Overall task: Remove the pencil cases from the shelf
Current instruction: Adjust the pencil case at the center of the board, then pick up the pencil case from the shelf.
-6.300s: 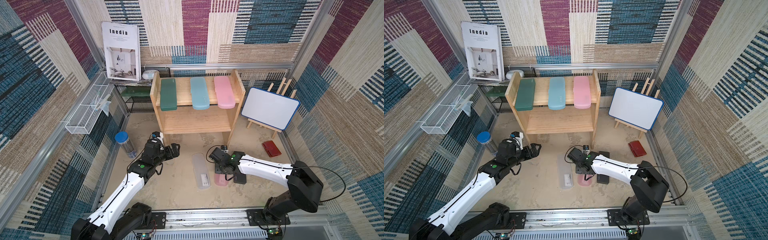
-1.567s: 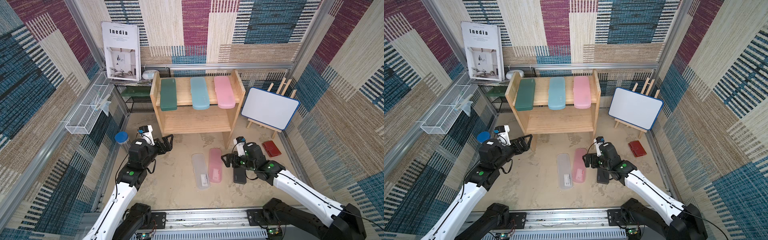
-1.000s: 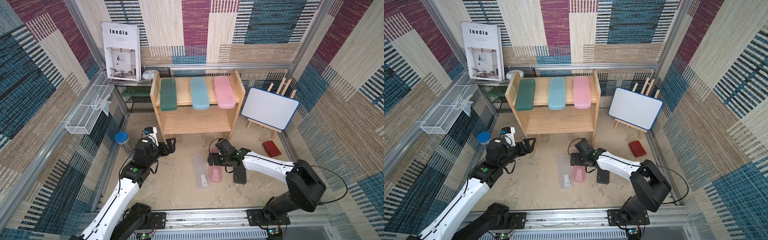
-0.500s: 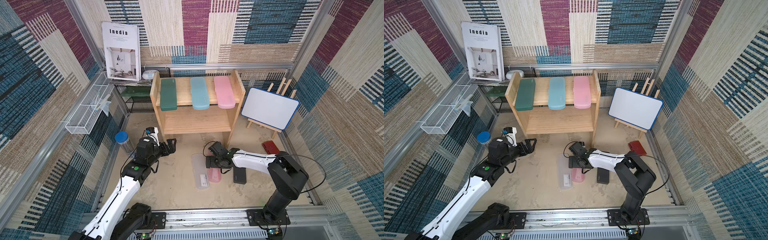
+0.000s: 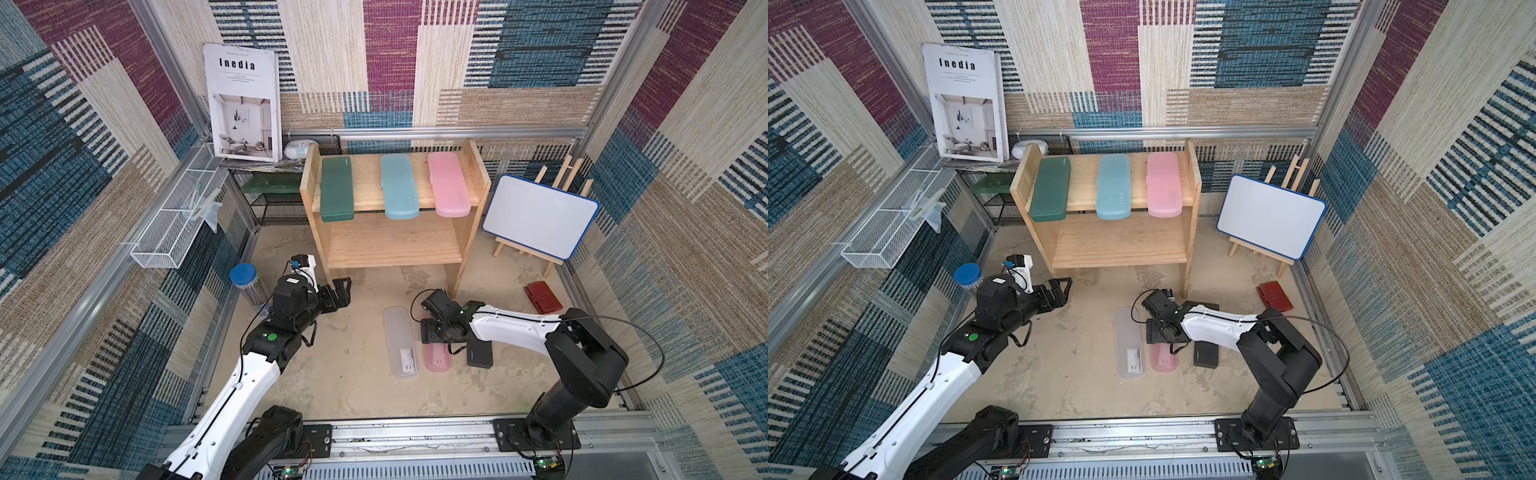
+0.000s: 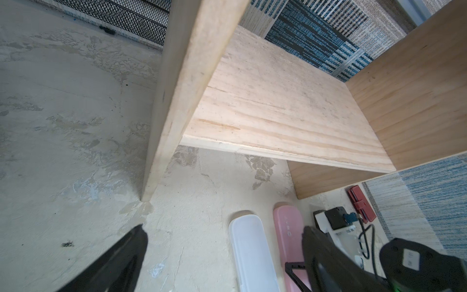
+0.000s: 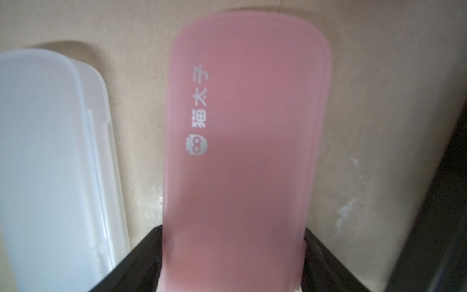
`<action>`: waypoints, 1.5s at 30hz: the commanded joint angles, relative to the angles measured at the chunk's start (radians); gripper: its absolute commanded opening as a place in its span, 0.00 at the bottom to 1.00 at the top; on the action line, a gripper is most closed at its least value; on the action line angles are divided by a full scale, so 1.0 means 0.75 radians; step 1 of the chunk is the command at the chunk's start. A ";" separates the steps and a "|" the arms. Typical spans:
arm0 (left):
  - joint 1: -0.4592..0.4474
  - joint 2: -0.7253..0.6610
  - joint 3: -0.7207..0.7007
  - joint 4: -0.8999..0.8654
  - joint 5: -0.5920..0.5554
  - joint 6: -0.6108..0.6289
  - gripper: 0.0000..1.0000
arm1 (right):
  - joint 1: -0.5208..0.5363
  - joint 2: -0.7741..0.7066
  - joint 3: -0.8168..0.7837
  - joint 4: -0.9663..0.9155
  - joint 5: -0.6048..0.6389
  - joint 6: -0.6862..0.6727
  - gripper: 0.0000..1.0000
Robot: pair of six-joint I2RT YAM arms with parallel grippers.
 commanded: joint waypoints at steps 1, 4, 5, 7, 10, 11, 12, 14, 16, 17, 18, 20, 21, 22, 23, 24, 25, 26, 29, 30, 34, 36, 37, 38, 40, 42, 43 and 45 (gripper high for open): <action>0.002 0.004 0.007 0.005 0.002 0.010 0.99 | 0.000 -0.010 -0.037 -0.177 0.020 -0.064 0.79; 0.001 0.008 0.012 0.007 0.007 0.008 0.99 | -0.002 -0.003 -0.044 -0.189 0.047 -0.074 0.79; 0.001 0.008 0.013 0.008 0.008 0.008 0.99 | -0.002 -0.002 -0.042 -0.190 0.054 -0.079 0.80; 0.002 0.008 0.017 0.006 0.016 0.003 0.99 | -0.005 -0.004 -0.046 -0.187 0.059 -0.088 0.85; 0.001 0.005 0.024 0.014 0.048 -0.019 0.99 | -0.006 -0.038 -0.047 -0.177 0.069 -0.098 0.98; 0.002 0.004 0.025 0.022 0.067 -0.031 0.99 | -0.006 -0.067 -0.046 -0.174 0.082 -0.101 0.99; 0.001 0.001 0.031 0.031 0.092 -0.046 0.99 | -0.006 -0.102 -0.042 -0.171 0.096 -0.109 0.99; 0.001 -0.008 0.047 0.051 0.146 -0.078 0.99 | -0.004 -0.178 -0.029 -0.173 0.119 -0.133 0.99; 0.001 -0.023 0.067 0.079 0.202 -0.112 0.99 | -0.004 -0.265 -0.007 -0.180 0.147 -0.161 0.99; 0.003 -0.031 0.079 0.095 0.230 -0.129 0.99 | -0.002 -0.310 0.006 -0.182 0.158 -0.176 0.99; 0.001 -0.041 0.089 0.111 0.253 -0.146 0.99 | -0.002 -0.352 0.022 -0.185 0.174 -0.196 1.00; 0.001 -0.054 0.113 0.146 0.294 -0.186 0.99 | -0.003 -0.425 0.058 -0.187 0.178 -0.253 1.00; 0.001 -0.057 0.122 0.174 0.322 -0.212 0.99 | -0.002 -0.459 0.081 -0.186 0.181 -0.265 1.00; 0.001 -0.057 0.127 0.204 0.344 -0.242 0.99 | -0.001 -0.488 0.098 -0.186 0.183 -0.277 1.00; 0.001 -0.058 0.134 0.243 0.374 -0.280 0.99 | -0.002 -0.523 0.115 -0.176 0.187 -0.292 1.00; 0.002 -0.056 0.137 0.286 0.400 -0.319 0.99 | -0.004 -0.554 0.122 -0.160 0.192 -0.302 1.00; 0.001 -0.051 0.140 0.339 0.426 -0.365 0.99 | -0.002 -0.590 0.121 -0.135 0.206 -0.308 1.00; 0.002 -0.045 0.145 0.391 0.450 -0.410 0.99 | -0.003 -0.634 0.116 -0.104 0.218 -0.325 1.00; 0.000 -0.030 0.161 0.544 0.505 -0.526 0.99 | -0.004 -0.733 0.103 -0.041 0.273 -0.370 1.00; -0.001 -0.030 0.167 0.576 0.515 -0.552 1.00 | -0.004 -0.745 0.103 -0.036 0.295 -0.380 1.00; -0.001 -0.070 0.162 0.676 0.490 -0.646 0.99 | -0.010 -0.757 0.139 -0.062 0.373 -0.406 1.00; 0.000 -0.097 0.158 0.691 0.461 -0.670 1.00 | -0.014 -0.757 0.147 -0.059 0.384 -0.411 1.00; -0.001 -0.111 0.156 0.699 0.445 -0.681 0.99 | -0.017 -0.757 0.149 -0.055 0.381 -0.416 1.00; 0.000 -0.116 0.157 0.710 0.427 -0.695 0.99 | -0.021 -0.757 0.149 -0.047 0.374 -0.421 1.00; -0.001 -0.107 0.163 0.734 0.412 -0.713 0.99 | -0.032 -0.757 0.149 -0.027 0.355 -0.426 1.00; -0.001 -0.072 0.195 0.714 0.403 -0.727 0.99 | -0.044 -0.749 0.155 -0.014 0.332 -0.432 1.00; -0.001 -0.050 0.206 0.721 0.397 -0.737 0.99 | -0.051 -0.744 0.161 -0.009 0.323 -0.437 1.00; 0.000 -0.021 0.215 0.730 0.360 -0.746 0.99 | -0.064 -0.735 0.171 0.001 0.313 -0.443 1.00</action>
